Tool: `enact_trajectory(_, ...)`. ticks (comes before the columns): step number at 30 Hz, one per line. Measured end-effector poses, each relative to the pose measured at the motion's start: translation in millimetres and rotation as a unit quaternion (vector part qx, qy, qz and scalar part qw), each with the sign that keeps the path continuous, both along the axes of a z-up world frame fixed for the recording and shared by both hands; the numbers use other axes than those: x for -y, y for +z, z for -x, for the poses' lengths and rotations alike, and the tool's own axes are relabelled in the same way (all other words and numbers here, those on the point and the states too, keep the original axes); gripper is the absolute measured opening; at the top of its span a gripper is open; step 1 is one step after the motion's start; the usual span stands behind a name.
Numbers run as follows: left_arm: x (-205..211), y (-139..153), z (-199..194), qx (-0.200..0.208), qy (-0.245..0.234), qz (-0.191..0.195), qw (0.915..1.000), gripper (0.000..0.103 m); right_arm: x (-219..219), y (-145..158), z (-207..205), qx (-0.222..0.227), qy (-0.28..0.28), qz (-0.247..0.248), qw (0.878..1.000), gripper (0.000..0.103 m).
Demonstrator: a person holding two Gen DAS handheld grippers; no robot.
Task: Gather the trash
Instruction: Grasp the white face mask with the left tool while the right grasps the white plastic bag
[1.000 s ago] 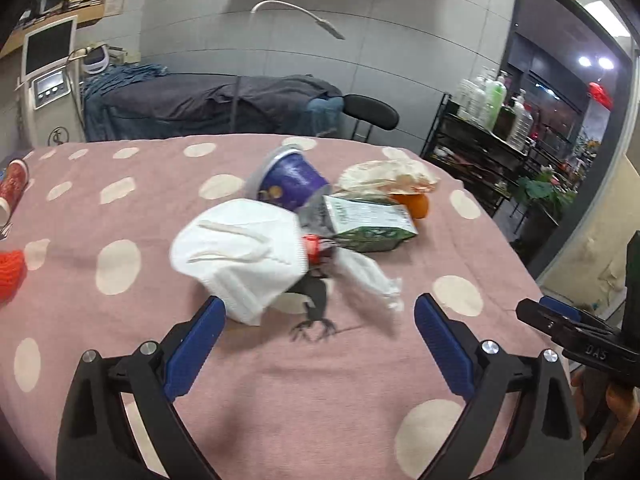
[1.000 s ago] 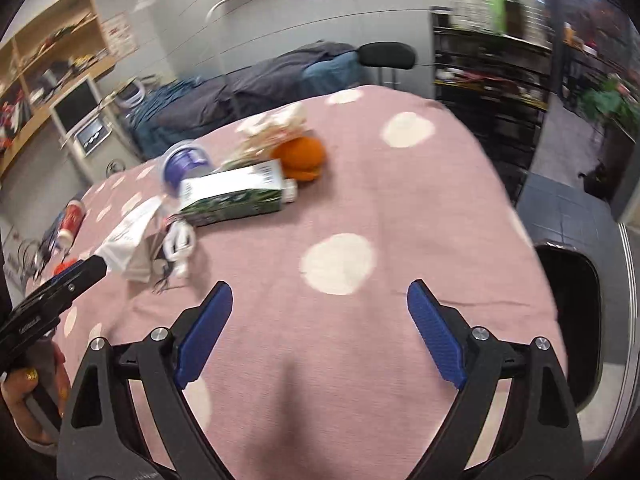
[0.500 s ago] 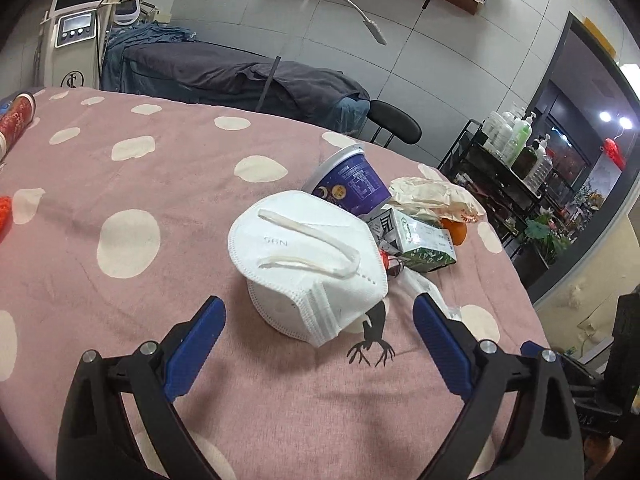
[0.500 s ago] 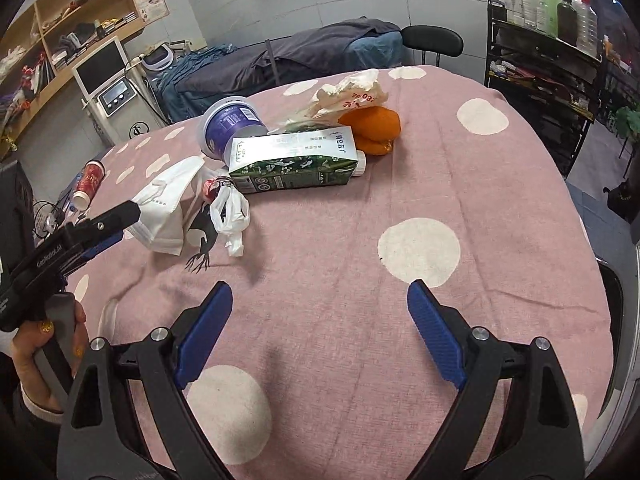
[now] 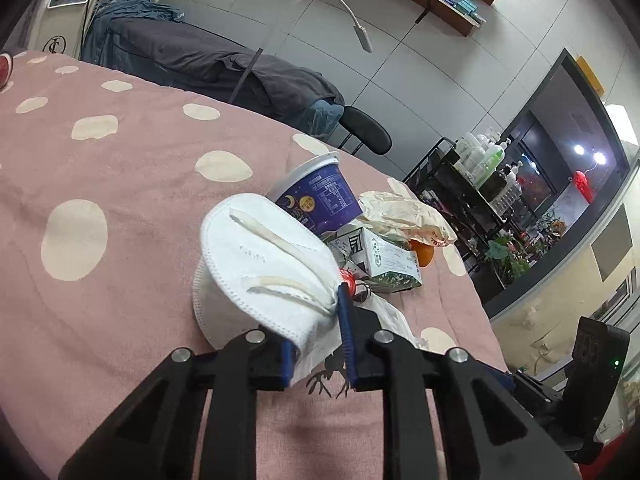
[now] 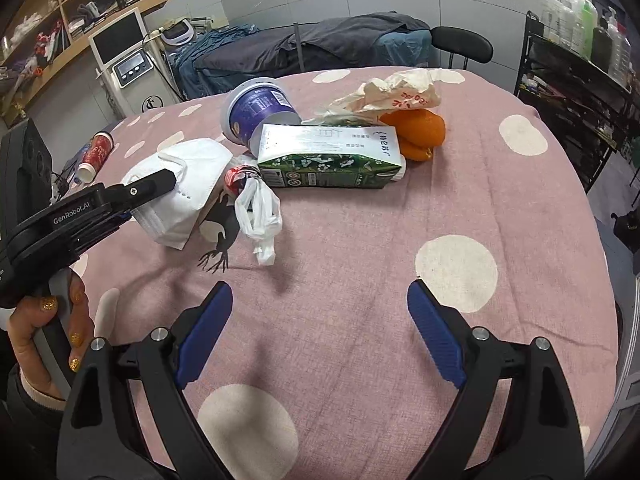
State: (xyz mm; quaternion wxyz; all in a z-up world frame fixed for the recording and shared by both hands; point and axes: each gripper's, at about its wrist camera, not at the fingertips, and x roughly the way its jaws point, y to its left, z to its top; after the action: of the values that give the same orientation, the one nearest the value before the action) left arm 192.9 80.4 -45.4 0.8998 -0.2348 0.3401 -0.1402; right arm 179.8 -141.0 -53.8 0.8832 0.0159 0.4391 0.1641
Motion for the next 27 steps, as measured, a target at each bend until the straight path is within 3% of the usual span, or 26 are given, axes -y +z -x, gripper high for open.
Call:
enact_trajectory(2, -3, 3, 6, 0.007, 0.002, 0.003, 1.0, 0.011, -7, 2, -3, 0.003, 0.011, 0.004, 1.0, 0.088)
enact_trajectory(12, -16, 37, 45, 0.06, 0.027, -0.035, 0.9972, 0.009, -59, 10, -27, 0.037, 0.095, 0.051, 0.993, 0.086)
enact_trajectory(15, -21, 42, 56, 0.066, 0.04, -0.043, 0.9961, 0.009, -76, 7, -40, 0.041, 0.12, 0.071, 0.989, 0.077)
enact_trajectory(24, -27, 29, 67, 0.049, 0.058, -0.049, 0.9959, 0.009, -119, -20, -78, 0.044, 0.159, 0.158, 0.974, 0.068)
enact_trajectory(27, -26, 25, 68, 0.043, 0.056, -0.048, 0.9963, 0.009, -121, -26, -85, 0.033, 0.162, 0.154, 0.974, 0.057)
